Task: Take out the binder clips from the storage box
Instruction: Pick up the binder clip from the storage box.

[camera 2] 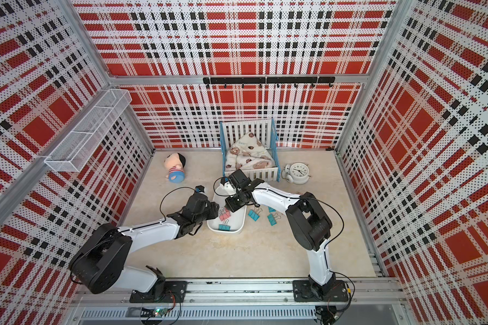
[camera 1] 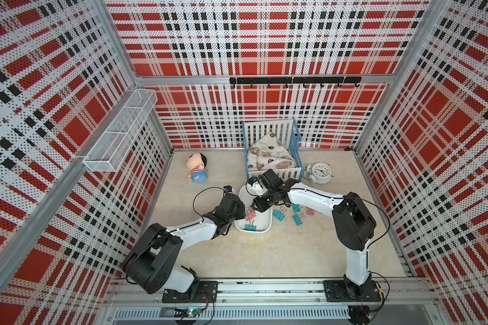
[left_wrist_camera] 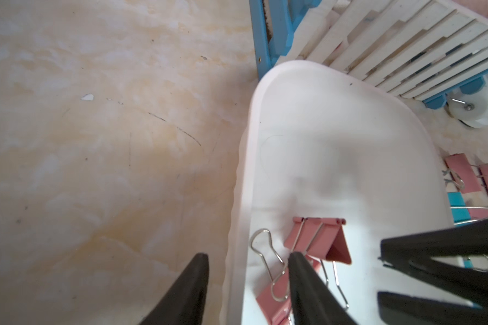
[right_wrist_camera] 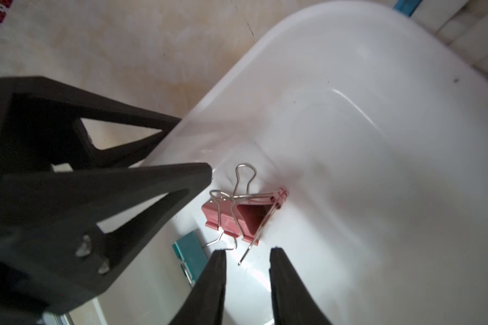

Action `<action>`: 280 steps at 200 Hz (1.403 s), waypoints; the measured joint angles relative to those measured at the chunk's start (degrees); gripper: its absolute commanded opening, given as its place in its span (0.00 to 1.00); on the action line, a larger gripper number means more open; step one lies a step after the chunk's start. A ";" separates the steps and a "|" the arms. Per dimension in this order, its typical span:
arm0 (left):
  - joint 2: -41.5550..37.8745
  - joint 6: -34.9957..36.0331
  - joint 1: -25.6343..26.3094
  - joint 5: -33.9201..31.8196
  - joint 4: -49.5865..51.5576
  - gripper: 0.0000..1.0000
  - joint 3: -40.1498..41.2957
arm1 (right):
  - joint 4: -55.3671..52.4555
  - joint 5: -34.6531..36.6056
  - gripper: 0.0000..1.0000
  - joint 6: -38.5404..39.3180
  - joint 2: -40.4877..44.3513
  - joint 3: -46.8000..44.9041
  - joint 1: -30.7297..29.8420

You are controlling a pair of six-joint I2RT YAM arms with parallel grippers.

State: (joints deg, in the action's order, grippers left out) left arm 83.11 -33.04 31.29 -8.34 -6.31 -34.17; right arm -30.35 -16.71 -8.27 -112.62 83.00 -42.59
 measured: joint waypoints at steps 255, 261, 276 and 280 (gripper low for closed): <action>-0.35 -0.13 0.00 -0.11 -0.11 0.53 1.49 | -2.78 4.98 0.00 -1.33 -2.45 3.96 -1.77; -0.37 -0.13 0.00 -0.11 -0.11 0.53 1.51 | -3.06 5.29 0.00 -1.11 -2.43 4.44 -1.77; -0.66 -0.13 0.00 -0.11 -0.11 0.53 1.57 | -3.67 6.19 0.00 -0.52 -2.23 5.20 -1.62; -0.81 -0.13 0.00 -0.13 -0.09 0.53 1.57 | -3.85 6.43 0.00 -0.46 -2.08 5.31 -1.49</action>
State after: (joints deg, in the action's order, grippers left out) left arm 82.30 -33.17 31.29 -8.47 -6.39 -32.60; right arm -34.20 -10.28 -8.73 -114.69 88.31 -44.07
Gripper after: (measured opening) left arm 0.528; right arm 0.067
